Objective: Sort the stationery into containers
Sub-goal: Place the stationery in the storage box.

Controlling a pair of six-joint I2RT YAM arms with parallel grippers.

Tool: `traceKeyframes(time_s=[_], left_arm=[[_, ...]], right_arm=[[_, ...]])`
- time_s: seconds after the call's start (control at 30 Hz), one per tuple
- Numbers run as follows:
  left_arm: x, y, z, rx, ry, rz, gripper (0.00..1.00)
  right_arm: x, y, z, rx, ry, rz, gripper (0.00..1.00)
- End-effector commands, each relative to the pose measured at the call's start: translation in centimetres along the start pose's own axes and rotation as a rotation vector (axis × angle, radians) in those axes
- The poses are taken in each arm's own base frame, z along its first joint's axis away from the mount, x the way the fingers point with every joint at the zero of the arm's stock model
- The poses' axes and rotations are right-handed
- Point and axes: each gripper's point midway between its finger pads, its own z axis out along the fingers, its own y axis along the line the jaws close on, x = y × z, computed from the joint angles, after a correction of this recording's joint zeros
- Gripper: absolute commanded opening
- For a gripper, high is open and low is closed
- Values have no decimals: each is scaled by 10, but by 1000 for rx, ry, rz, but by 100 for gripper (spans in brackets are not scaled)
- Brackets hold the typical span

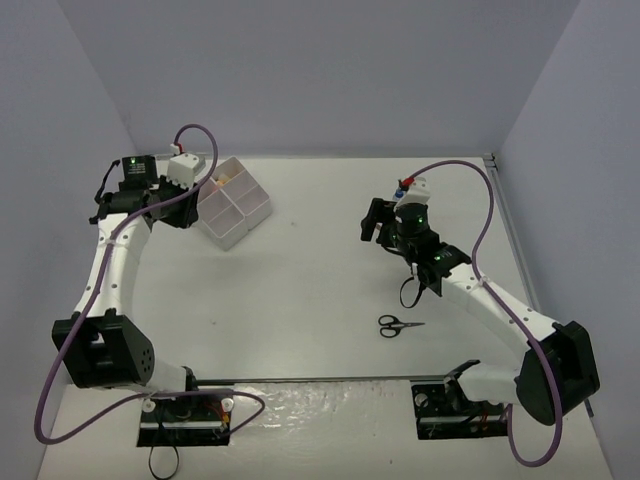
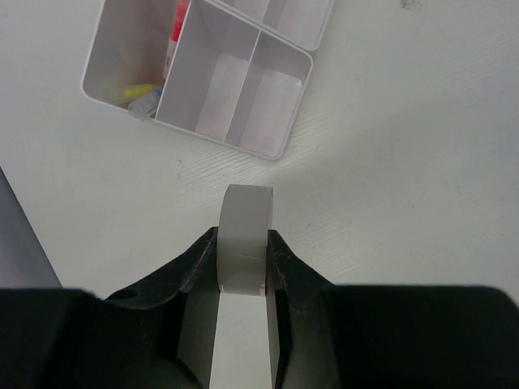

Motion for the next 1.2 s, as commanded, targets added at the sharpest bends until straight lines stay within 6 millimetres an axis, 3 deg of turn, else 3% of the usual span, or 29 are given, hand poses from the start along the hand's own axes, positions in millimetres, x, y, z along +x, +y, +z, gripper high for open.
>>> traceKeyframes(time_s=[0.0, 0.07, 0.2, 0.4, 0.63, 0.7, 0.83, 1.0, 1.17], left_arm=[[-37, 9, -2, 27, -101, 163, 0], [-43, 7, 1, 47, -120, 191, 0], [-57, 23, 25, -7, -132, 248, 0], [-61, 34, 66, -67, -84, 292, 0], [-60, 49, 99, -112, -88, 329, 0], [-63, 45, 109, -131, -86, 358, 0], [-63, 50, 118, -154, -85, 364, 0], [-48, 47, 129, -131, -35, 396, 1], [-39, 51, 131, -153, -1, 390, 26]], right_arm=[[-25, 9, -7, -39, -74, 26, 74], [-23, 9, -6, -39, -70, 30, 74], [-24, 9, -6, -43, -70, 31, 74], [-26, 7, -11, -36, -80, 39, 74], [-24, 5, -13, -28, -74, 49, 74], [-24, 5, -14, -27, -74, 48, 74], [-26, 5, -16, -30, -73, 48, 74], [-25, 4, -15, -23, -69, 49, 74], [-28, 2, -16, -14, -65, 48, 76]])
